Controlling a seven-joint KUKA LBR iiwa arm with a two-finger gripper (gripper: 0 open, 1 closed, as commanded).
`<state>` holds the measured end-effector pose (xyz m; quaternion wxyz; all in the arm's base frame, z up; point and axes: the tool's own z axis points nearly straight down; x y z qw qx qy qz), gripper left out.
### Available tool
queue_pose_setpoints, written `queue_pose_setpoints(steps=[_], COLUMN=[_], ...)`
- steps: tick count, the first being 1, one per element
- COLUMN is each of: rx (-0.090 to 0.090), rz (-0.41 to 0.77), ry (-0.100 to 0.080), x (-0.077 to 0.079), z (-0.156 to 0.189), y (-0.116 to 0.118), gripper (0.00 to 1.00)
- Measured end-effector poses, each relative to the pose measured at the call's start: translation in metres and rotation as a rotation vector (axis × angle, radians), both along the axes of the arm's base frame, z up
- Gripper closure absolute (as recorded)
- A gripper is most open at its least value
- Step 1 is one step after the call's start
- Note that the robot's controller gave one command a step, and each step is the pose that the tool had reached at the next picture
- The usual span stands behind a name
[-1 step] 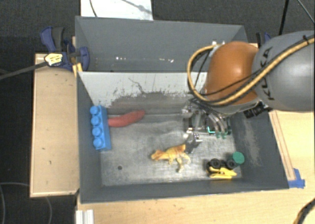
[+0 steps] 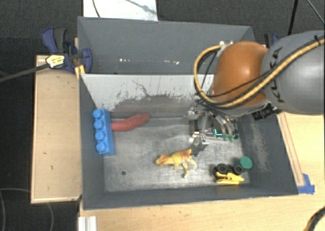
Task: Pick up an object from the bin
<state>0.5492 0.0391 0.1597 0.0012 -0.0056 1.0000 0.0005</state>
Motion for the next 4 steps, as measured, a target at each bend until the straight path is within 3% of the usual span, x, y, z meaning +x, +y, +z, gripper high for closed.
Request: queue_pose_setpoints(steps=[1,2,3,4], rx=[0.001,0.001,0.000,0.000], rz=[-0.002,-0.003,0.034,-0.064], ry=[-0.013,-0.012,0.011,-0.011], x=[-0.004,-0.013,-0.024,-0.038], z=[-0.009,-0.025,-0.008,-0.032], y=[-0.002,-0.006,-0.031,-0.025], gripper=[0.00,0.00,0.00,0.00])
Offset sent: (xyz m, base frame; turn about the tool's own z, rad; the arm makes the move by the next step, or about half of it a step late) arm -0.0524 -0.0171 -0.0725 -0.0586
